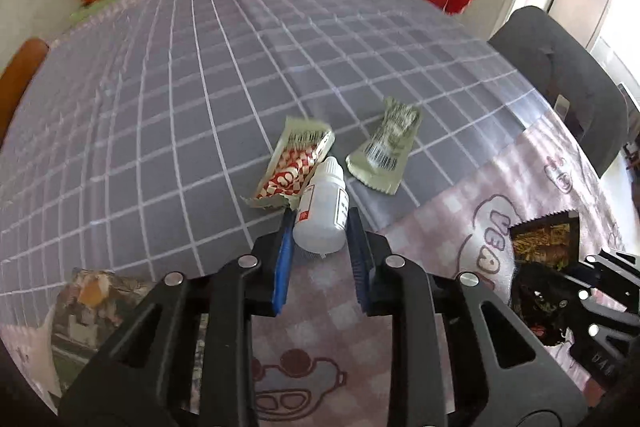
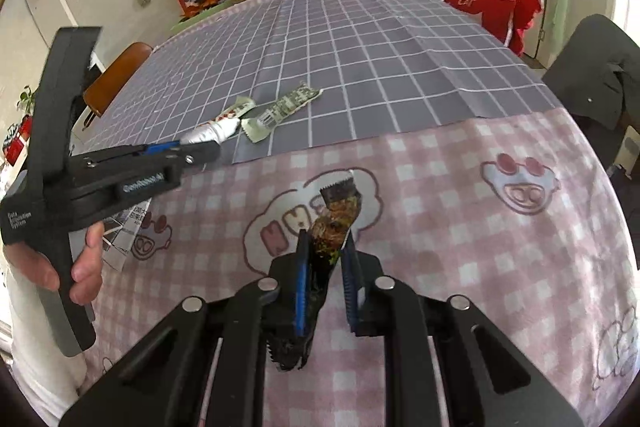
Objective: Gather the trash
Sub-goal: 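Carry the snack bag and white bottle to the blue bucket with both grippers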
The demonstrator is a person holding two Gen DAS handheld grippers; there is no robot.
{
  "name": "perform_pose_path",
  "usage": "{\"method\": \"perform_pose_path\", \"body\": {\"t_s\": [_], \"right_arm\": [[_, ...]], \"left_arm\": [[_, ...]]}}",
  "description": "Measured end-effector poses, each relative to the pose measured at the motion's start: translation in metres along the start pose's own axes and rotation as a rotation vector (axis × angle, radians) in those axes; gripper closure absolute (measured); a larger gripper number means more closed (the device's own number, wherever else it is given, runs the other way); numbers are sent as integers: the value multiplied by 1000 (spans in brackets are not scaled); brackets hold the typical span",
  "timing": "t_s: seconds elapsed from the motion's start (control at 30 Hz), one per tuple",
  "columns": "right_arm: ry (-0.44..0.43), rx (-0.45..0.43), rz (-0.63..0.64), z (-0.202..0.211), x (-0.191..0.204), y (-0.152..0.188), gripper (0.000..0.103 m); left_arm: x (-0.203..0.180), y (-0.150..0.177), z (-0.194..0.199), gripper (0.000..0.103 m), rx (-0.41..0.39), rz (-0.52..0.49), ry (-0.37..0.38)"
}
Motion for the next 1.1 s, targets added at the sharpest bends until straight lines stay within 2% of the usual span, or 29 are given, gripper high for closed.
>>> {"method": "perform_pose_path", "body": {"t_s": [0.2,0.27,0.47,0.77,0.9,1.1], "right_arm": [[11,-35,-36,31,-14,11,91],[16,-53,-58,45,-22,15,93],[32,-84,-103,82,-43,35,97],[110,-170,-213,158,-99,83,98],[175,-210,-294,198,-137,117,98],[313,-257,-450,262,-202,187,98]], "left_arm": [[-13,3,30,78,-36,4,22],[-27,7,40,78,-38,10,62],[-70,24,64,78,-52,-17,97],[-187,72,86,78,-25,-148,259],[-252,96,99,78,-16,-234,345],[-355,147,117,78,30,-388,490]]}}
Point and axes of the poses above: each gripper's, at about its wrist camera, not at the fingertips, and z roughly against the way its jaws point, x to its left, y to its underside, the point moved 9 cm from there along -z, roughly the way its jaws point, and after that the axes turned 9 degrees about z, right-handed, at the moved point
